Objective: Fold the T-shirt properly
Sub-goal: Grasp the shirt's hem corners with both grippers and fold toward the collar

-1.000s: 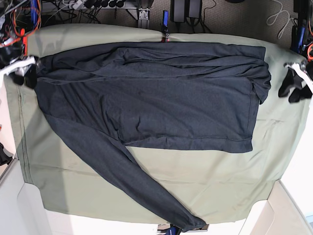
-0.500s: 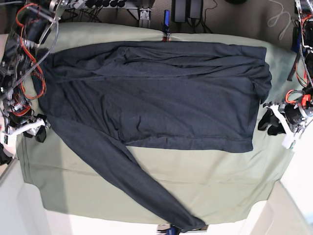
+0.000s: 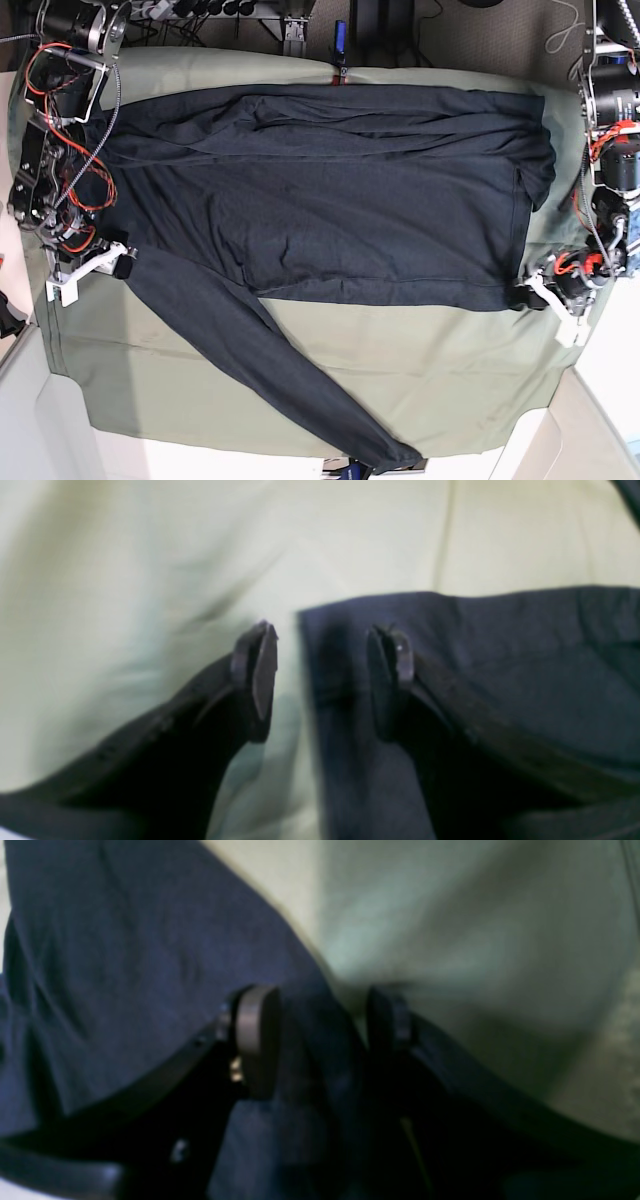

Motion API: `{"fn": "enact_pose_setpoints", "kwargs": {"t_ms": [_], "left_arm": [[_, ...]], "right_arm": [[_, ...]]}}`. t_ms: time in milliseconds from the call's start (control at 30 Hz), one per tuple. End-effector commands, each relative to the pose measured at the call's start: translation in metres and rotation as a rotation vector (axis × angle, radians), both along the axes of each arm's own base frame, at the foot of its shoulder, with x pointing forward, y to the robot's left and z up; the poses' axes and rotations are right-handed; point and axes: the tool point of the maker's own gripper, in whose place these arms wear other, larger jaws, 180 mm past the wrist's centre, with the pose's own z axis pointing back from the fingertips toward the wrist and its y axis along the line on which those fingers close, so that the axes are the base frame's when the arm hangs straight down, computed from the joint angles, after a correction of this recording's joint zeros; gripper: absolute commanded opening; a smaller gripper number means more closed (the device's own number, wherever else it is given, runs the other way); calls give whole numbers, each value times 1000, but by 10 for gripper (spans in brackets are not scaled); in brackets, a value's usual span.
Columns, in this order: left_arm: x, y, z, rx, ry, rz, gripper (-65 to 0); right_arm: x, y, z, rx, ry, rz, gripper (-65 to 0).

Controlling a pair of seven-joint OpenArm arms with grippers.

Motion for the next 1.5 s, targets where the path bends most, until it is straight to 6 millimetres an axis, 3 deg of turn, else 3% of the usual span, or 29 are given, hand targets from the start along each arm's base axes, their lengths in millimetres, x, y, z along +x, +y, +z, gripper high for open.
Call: {"fn": "enact_pose_setpoints", "kwargs": {"t_ms": [0,100,333,467,567,633,667,867,1033,1233,1467], "left_arm": [[9,7,13,-3,-39,13,-332],[6,0,0,-27,-21,20,-332],[6,-19,-9,-36,-8,-23,-353],[4,-16,-11,-16,2,-28,-539],[5,-12,-8,-1,-14,-26,-650],[5,-7,-5,7,-21,-22,-650],[5,-6,-3,10,-25,-34,-650],[7,11,21,5,-66,-25,-650],[4,10,39,-20,-62,-48,-650],[-19,10,41,47,-69,-110,-650],[-59,3,46,139,-68,-213,-650]], "right_arm": [[13,-2,17,-2,-55,-2,-365],[14,0,20,23,-65,-5,-365],[14,6,20,39,-68,16,-366],[12,9,15,42,-54,23,-380],[10,12,10,48,-40,26,-522],[10,13,11,50,-43,29,-630],[10,13,12,48,-47,37,-650],[11,16,15,44,-63,71,-650],[9,15,26,19,-97,77,-650],[-16,13,47,-61,-172,103,-650],[-60,10,49,-111,-179,123,-650]]}}
